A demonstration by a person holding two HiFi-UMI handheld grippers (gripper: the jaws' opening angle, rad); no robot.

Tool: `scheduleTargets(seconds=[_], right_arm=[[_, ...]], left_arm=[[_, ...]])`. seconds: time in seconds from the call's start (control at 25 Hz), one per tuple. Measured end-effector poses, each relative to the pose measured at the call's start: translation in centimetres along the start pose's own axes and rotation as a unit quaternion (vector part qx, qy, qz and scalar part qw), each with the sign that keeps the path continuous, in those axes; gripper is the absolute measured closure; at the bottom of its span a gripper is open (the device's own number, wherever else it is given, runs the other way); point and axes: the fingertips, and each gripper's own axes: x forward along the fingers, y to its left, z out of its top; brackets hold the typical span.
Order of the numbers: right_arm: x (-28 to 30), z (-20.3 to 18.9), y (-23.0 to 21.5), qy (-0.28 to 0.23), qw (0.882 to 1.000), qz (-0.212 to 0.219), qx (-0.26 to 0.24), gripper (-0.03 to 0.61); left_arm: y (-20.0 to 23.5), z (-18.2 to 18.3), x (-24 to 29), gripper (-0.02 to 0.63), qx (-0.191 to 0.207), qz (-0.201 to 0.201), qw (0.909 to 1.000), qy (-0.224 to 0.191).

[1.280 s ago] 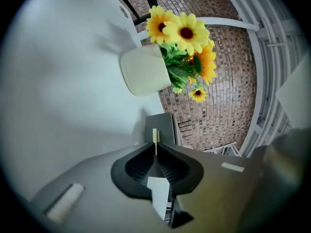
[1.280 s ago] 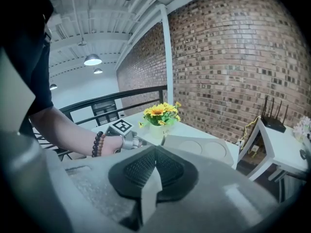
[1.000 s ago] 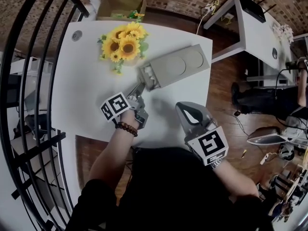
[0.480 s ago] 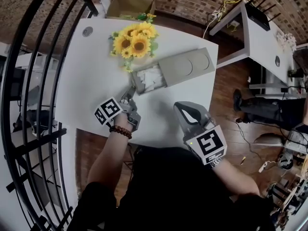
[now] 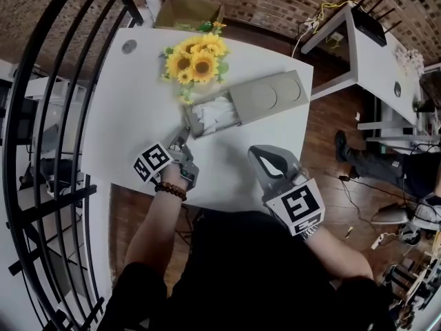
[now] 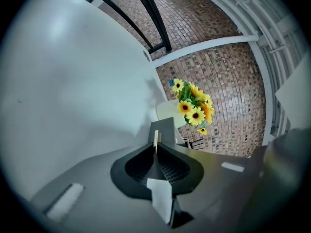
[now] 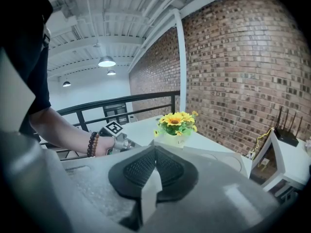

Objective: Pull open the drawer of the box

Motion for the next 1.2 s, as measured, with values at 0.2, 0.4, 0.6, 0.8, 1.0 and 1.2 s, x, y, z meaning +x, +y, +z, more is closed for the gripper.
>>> scheduleTargets(seconds=[0.2,0.4,0.6,0.8,1.0,1.2], right_arm=[[-0.3,-0.1,0.0,-0.004,1.0,-0.002,-0.001,0.589],[-1.2,0.0,0.1,-0.012,1.0,-0.002,0.001,0.589],[-2.4,-0.2,0.3,-0.023,1.0,0.001,-0.003,0.589],[-4.4,-0.4,0.7,-0.039,0.999,0.01,-0.009,0.589],[-7.4,-0.8,0.6,-0.061,0.998,0.016,-0.021,0.589],[-10.7,-1.8,0.8,-0.091,0.995,0.028,-0.021,0.589]], left_arm=[[0.3,0.5,-0.4,0.55,0.025,0.022,0.9994,-0.013],[0.3,1.1,-2.0,0.541,0.052,0.046,0.9971,-0.033],[-0.6,1.0,-3.5,0.551,0.086,0.059,0.9928,-0.059],[-2.9,-0.3,-5.4,0.575,0.133,0.061,0.9862,-0.078],[-6.2,-3.2,-7.2,0.597,0.213,0.057,0.9713,-0.091],[-11.4,-7.8,-9.0,0.597,0.32,0.043,0.9419,-0.091]])
